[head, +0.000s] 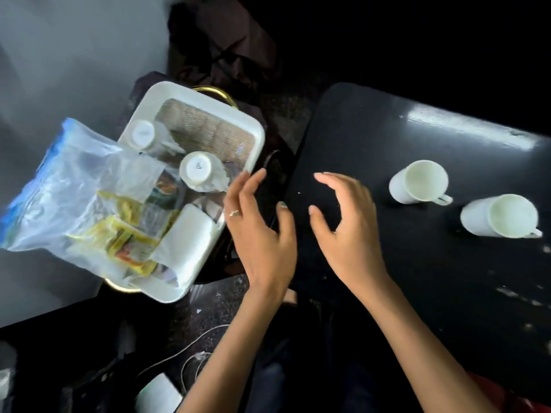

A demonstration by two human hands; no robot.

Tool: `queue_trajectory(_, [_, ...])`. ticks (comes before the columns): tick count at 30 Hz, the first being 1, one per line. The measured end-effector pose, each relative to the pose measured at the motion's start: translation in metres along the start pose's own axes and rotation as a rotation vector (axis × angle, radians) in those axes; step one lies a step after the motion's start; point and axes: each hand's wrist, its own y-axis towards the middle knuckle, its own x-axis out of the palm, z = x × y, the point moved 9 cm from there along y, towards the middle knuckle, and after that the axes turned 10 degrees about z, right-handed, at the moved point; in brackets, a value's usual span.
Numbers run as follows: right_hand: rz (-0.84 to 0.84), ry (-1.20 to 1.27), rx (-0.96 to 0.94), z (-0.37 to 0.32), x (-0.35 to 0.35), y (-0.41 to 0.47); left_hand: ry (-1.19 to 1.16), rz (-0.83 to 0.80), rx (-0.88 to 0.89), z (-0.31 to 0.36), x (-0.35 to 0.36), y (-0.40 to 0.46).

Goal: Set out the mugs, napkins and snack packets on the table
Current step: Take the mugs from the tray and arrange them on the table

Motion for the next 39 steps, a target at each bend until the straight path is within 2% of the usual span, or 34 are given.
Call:
queue_trajectory(5, [-0.172, 0.059, -0.013, -0.045, 0.073, 0.015, -0.034, 0.198, -0.263, -0.044, -0.037, 0.039])
queue_trajectory(7, [-0.246, 0.057, -0.020, -0.055, 0.101, 0.021, -0.058, 0.225, -0.348, -0.057, -0.042, 0.048])
queue_trajectory(13, [-0.382, -0.073, -0.014, -0.057, 0.153, 0.033, -0.161, 0.129, -0.573, -0.090, -0.032, 0.064])
queue_trajectory(17, [-0.474, -0.306, -0.062, -0.047, 0.176, 0.032, -0.171, 0.051, -0.596, -0.101, -0.029, 0.072])
queue_trajectory(19, [-0.491, -0.345, -0.061, -0.044, 0.182, 0.029, -0.172, 0.023, -0.601, -0.101, -0.027, 0.074])
queue_trajectory(27, [-0.468, -0.217, 0.065, -0.042, 0.177, 0.027, -0.197, 0.029, -0.661, -0.093, -0.029, 0.077])
queue_trajectory(32, [-0.424, 0.134, 0.210, -0.052, 0.152, 0.026, -0.320, 0.123, -0.644, -0.074, -0.037, 0.075])
queue_trajectory(35, [-0.331, 0.361, 0.315, -0.055, 0.129, 0.025, -0.434, 0.158, -0.688, -0.063, -0.038, 0.066])
queue_trajectory(39, [-0.150, 0.431, 0.292, -0.043, 0.085, 0.027, -0.496, 0.089, -0.810, -0.052, -0.024, 0.045])
